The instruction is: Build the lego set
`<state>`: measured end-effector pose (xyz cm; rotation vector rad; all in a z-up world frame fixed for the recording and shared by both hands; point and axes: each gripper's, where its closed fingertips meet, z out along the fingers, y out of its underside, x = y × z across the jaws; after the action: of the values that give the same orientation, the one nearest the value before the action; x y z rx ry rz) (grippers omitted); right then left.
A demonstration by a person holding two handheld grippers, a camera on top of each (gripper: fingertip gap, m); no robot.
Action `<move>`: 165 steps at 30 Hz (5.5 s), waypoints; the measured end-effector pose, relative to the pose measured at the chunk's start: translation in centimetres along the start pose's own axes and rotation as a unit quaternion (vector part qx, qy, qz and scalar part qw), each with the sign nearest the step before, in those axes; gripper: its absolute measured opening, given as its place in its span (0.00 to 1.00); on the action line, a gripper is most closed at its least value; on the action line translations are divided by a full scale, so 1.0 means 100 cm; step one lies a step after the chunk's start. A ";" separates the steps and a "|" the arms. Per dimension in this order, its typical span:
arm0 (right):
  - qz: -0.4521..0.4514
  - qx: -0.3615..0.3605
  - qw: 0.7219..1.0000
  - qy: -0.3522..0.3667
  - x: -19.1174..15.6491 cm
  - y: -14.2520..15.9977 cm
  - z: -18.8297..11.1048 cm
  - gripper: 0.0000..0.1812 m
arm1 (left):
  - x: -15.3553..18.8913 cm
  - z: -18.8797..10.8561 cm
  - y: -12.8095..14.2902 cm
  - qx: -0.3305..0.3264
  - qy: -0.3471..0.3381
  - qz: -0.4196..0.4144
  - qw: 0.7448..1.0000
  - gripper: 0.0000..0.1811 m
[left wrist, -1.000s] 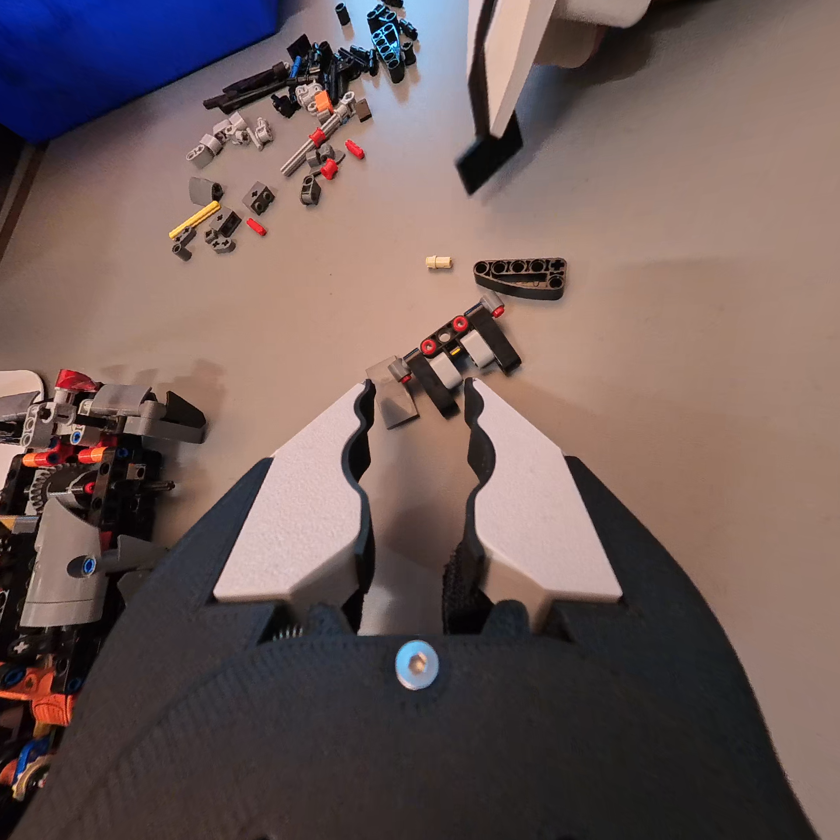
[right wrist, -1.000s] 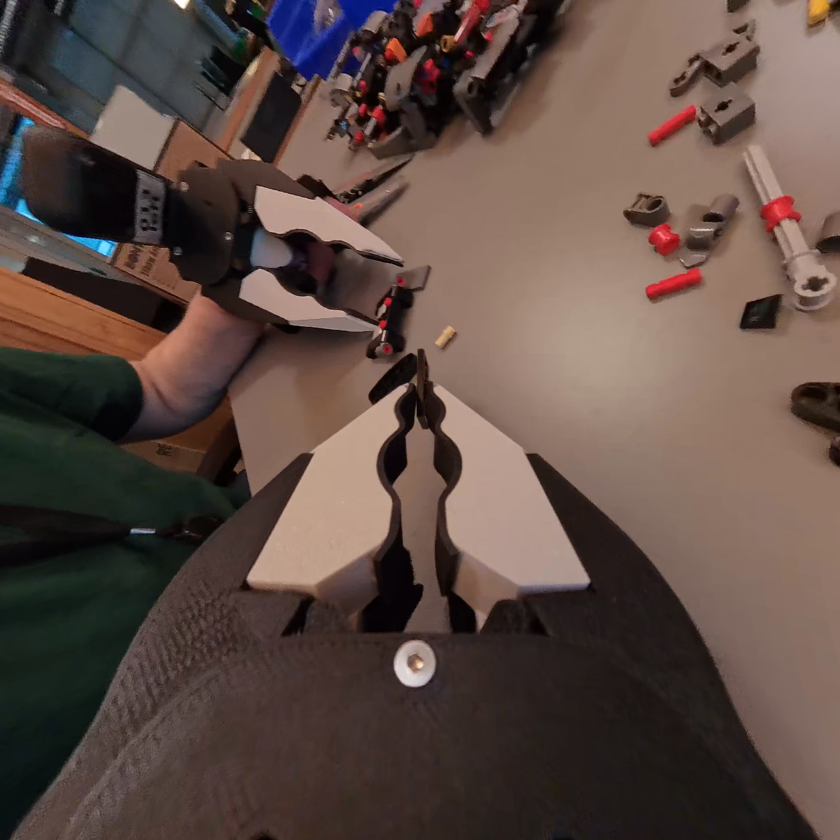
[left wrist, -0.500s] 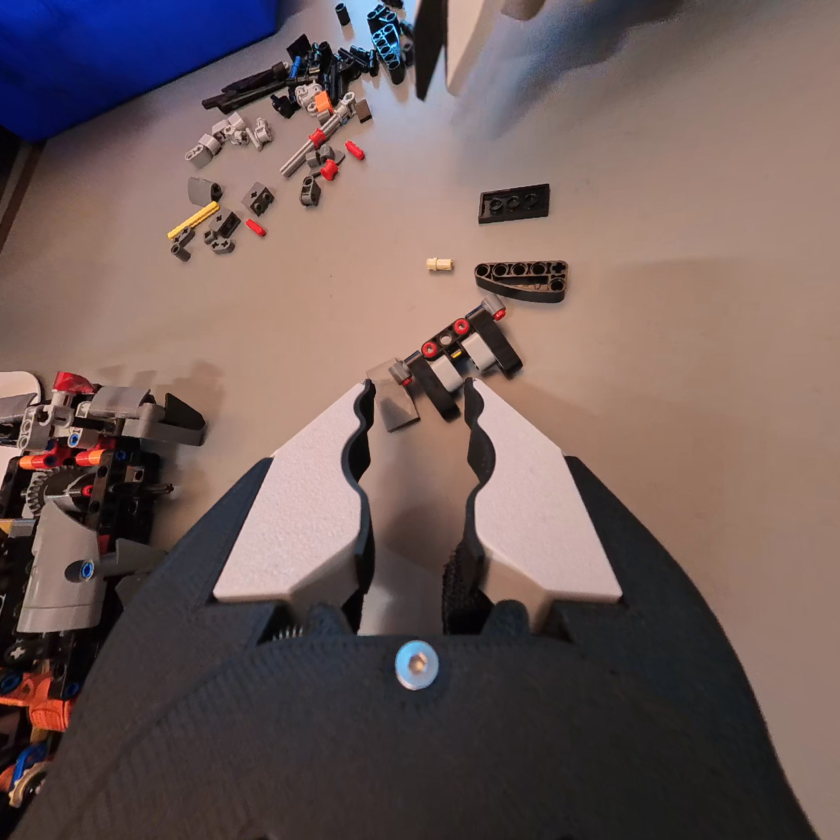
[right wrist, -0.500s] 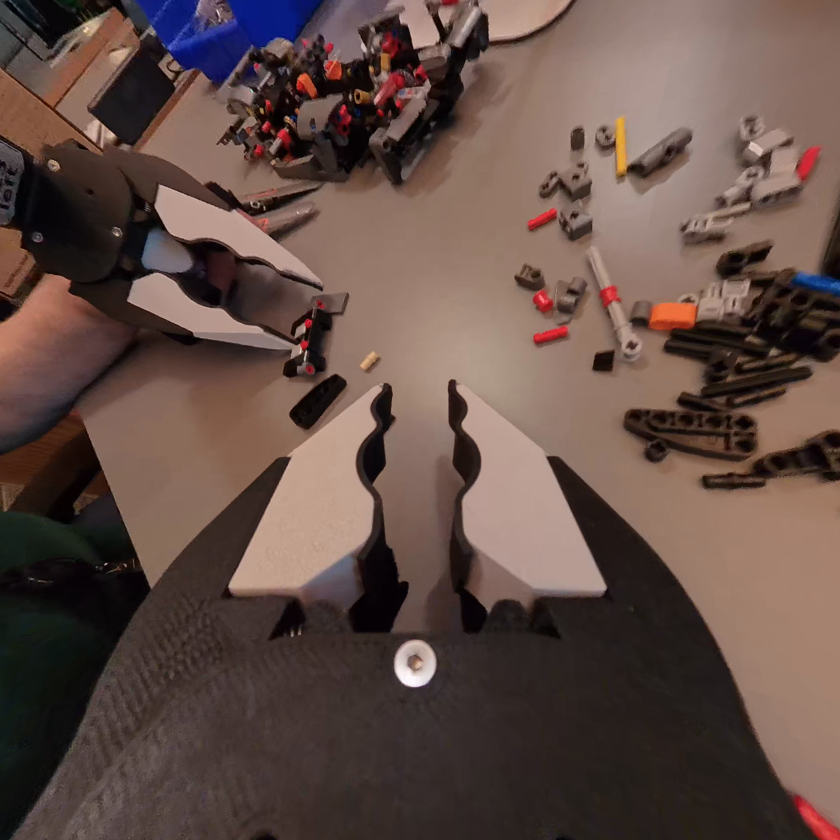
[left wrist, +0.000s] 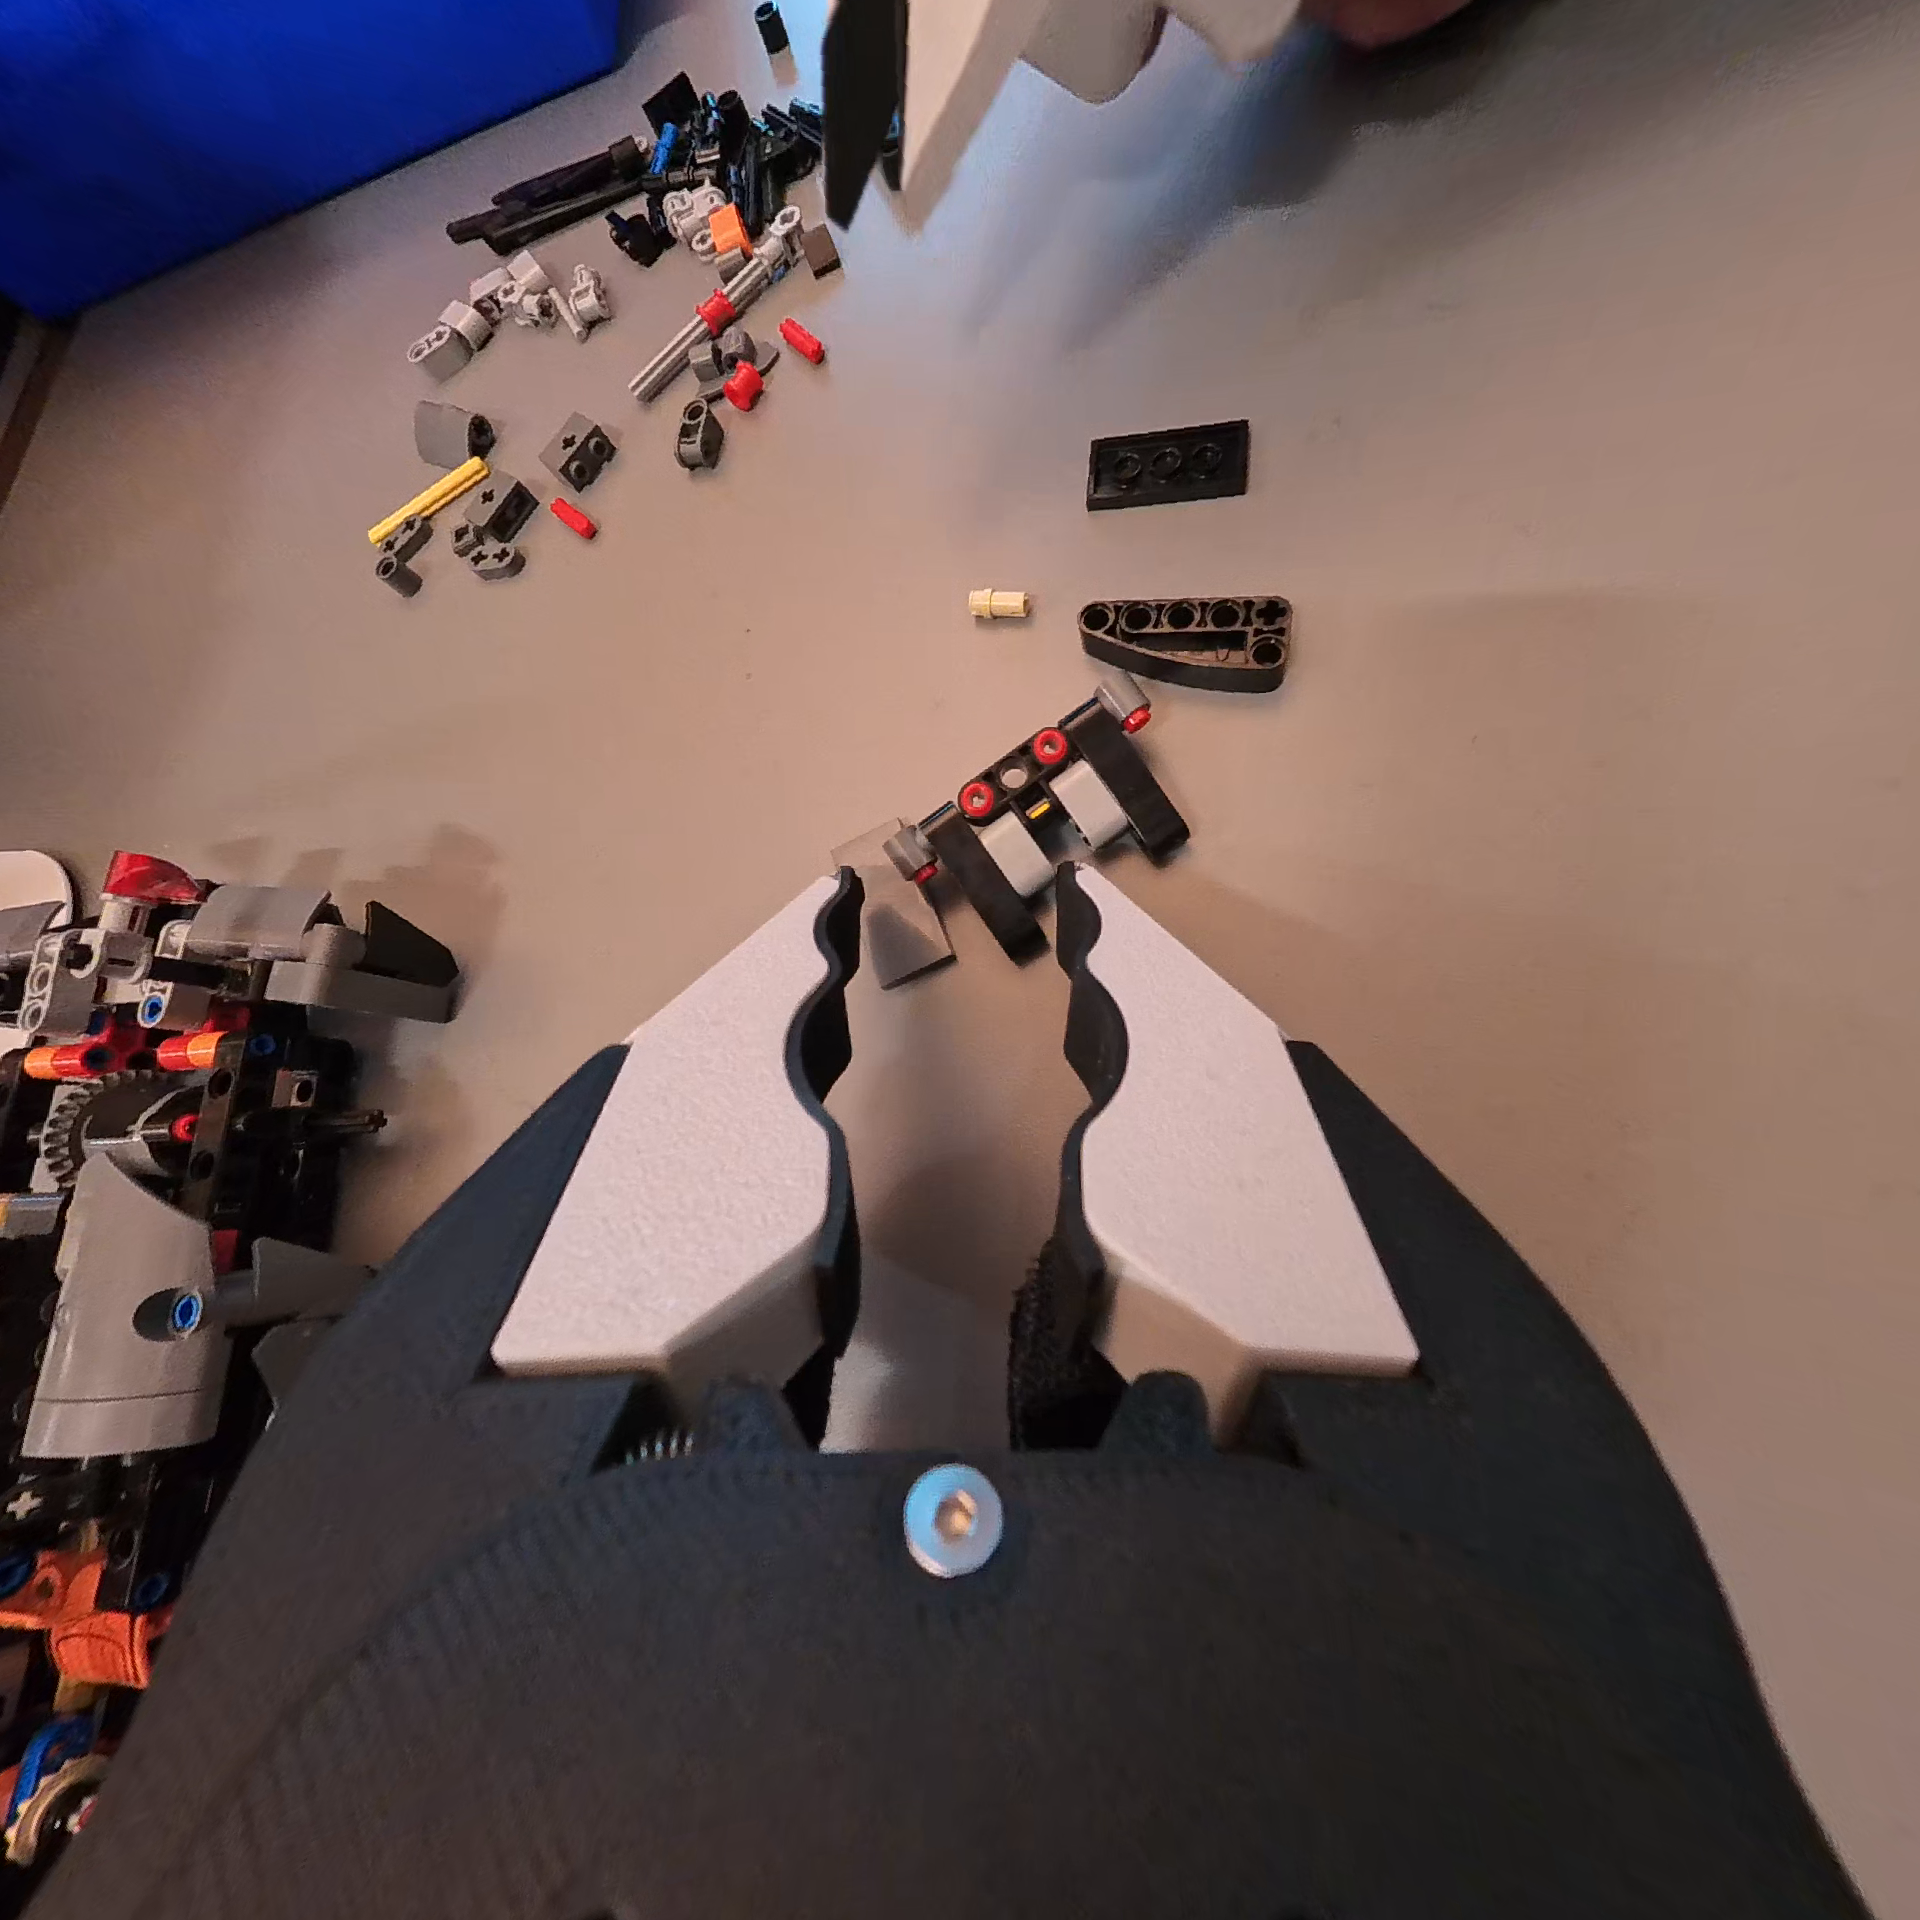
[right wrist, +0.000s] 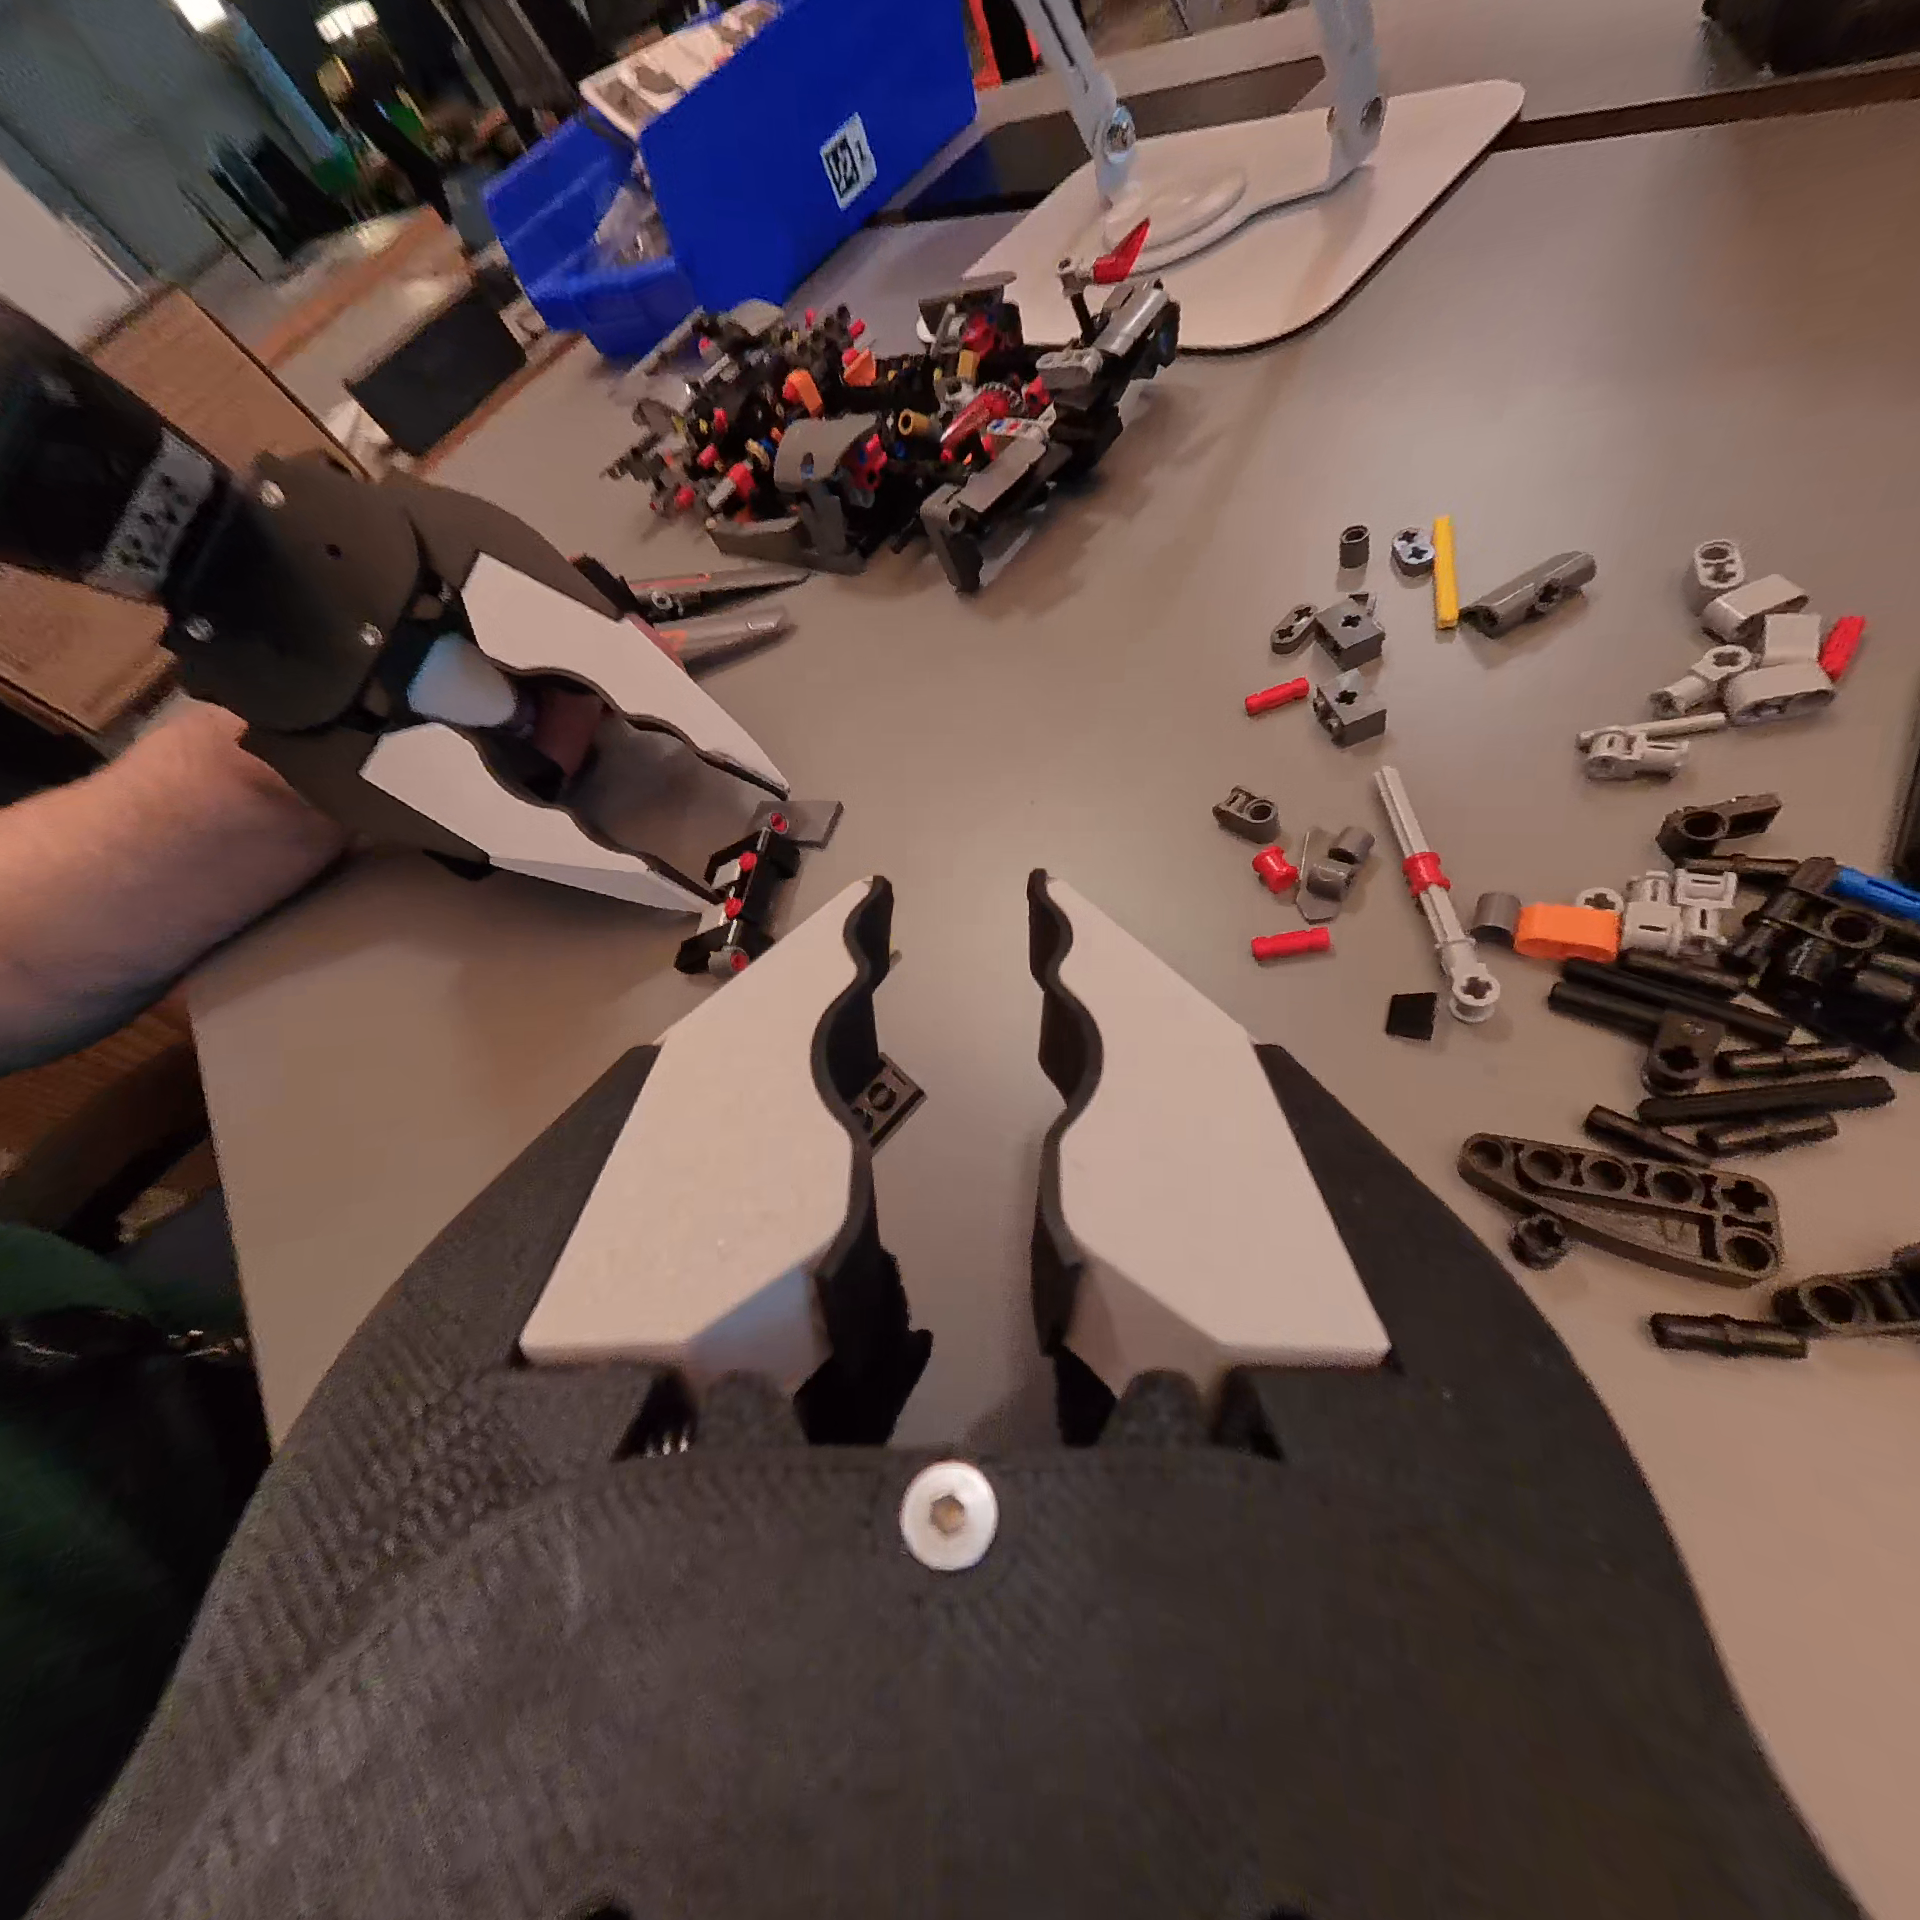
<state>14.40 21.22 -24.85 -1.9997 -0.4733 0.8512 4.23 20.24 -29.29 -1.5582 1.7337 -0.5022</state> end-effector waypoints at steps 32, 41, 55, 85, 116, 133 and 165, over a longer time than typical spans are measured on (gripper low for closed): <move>-0.020 0.053 0.998 -0.001 -0.007 -0.011 -0.013 0.14 | 0.000 0.000 0.000 -0.001 0.003 -0.002 1.000 0.19; -0.066 -0.015 0.993 0.100 0.028 -0.004 -0.020 0.14 | 0.000 0.001 0.000 -0.001 0.007 -0.007 1.000 0.19; -0.098 -0.079 0.979 0.160 0.081 -0.034 -0.020 0.17 | 0.000 0.001 0.001 -0.002 0.010 -0.010 1.000 0.19; -0.218 -0.266 0.931 0.118 0.123 -0.038 0.063 0.13 | 0.001 0.001 0.001 -0.003 0.017 -0.015 1.000 0.18; -0.147 -0.197 0.962 0.120 -0.008 0.067 -0.043 0.20 | -0.007 0.000 0.001 0.001 -0.017 0.006 1.000 0.22; -0.102 -0.154 0.983 0.022 -0.030 0.043 -0.028 0.13 | -0.011 -0.010 -0.020 0.044 -0.061 0.044 0.996 0.28; 0.069 -0.040 0.966 -0.245 -0.119 -0.027 0.018 0.13 | 0.000 -0.041 -0.071 0.155 -0.129 0.129 0.971 0.17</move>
<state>4.83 16.47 -18.64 -1.9027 -0.6576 1.4480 5.99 18.15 -21.55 -1.1048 1.5431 -0.3964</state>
